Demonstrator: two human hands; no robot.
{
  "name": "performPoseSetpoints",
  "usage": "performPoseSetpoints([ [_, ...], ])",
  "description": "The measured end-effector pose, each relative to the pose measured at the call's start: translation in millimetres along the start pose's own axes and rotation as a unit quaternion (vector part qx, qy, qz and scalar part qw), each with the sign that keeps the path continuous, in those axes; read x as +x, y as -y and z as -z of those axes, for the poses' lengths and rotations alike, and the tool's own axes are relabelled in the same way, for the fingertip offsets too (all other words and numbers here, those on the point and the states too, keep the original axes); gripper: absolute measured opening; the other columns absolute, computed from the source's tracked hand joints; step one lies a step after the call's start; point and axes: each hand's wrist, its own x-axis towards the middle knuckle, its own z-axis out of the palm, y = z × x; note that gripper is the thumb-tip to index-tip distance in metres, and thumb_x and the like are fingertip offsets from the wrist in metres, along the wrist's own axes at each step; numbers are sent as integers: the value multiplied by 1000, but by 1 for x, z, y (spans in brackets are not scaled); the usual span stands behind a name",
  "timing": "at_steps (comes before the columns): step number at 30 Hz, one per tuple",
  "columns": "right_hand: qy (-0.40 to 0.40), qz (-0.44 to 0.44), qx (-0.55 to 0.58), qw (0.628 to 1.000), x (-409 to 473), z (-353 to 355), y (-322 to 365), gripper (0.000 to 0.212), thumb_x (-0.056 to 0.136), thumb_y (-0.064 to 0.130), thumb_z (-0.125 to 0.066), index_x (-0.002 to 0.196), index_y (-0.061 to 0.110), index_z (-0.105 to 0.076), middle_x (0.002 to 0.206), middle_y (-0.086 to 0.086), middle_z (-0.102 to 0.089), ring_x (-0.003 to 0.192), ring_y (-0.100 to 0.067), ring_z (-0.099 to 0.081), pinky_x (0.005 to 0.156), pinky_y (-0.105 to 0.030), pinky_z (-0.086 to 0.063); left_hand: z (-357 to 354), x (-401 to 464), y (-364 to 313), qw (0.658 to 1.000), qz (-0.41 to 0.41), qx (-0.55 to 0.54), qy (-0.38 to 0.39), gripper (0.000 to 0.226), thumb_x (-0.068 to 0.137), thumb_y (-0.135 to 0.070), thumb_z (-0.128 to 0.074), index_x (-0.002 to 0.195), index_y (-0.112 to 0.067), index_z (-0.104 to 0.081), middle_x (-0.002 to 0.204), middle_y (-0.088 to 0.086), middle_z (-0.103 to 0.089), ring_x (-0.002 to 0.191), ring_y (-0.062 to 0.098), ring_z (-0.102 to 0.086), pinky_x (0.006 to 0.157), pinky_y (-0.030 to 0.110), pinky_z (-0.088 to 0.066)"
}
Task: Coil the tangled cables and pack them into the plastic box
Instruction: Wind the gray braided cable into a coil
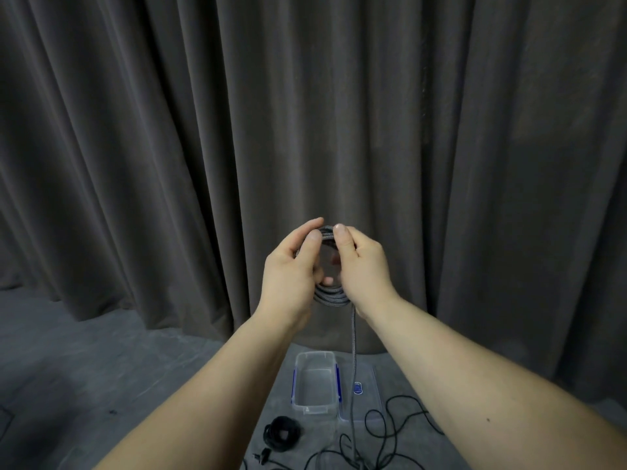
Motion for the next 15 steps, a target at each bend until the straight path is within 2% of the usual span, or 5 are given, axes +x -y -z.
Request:
performPoseSetpoints([
  [2, 15, -22, 15, 1000, -1, 0, 3, 31, 101, 34, -44, 84, 21, -66, 69, -4, -64, 62, -18, -56, 64, -40, -49, 1, 3, 2, 1000, 5, -19, -21, 20, 100, -19, -50, 103, -22, -70, 56, -3, -40, 50, 12, -33, 46, 25, -36],
  [5, 57, -27, 2, 998, -2, 3, 4, 29, 102, 33, -40, 99, 22, -67, 95, -5, -71, 88, -22, -66, 80, -38, -53, 3, 9, 4, 998, -3, -16, -55, 23, 101, -19, -47, 95, -19, -70, 51, -9, -45, 47, 8, -36, 44, 22, -34],
  [7, 128, -95, 50, 986, -5, 6, 2, 22, 102, 35, -41, 109, 28, -61, 104, -4, -68, 89, -26, -66, 77, -42, -54, 9, 17, 5, 996, -15, -8, -91, 25, 100, -20, -48, 89, -20, -70, 51, -9, -46, 47, 8, -36, 44, 22, -33],
  [11, 304, -251, 44, 918, -19, 23, -7, 15, 95, 11, -48, 107, 19, -51, 74, -10, -62, 54, -25, -59, 54, -27, -45, 31, 37, 7, 984, -40, 6, -171, 25, 99, -22, -50, 86, -22, -72, 55, -11, -51, 50, 9, -40, 52, 25, -33],
  [15, 273, -289, 37, 917, -22, 40, -26, 22, 86, -10, -50, 96, 10, -52, 64, -9, -55, 50, -18, -53, 58, -33, -52, 53, 47, -2, 974, -54, -4, -220, 24, 100, -22, -48, 94, -19, -71, 52, -6, -45, 40, 7, -35, 40, 20, -32],
])
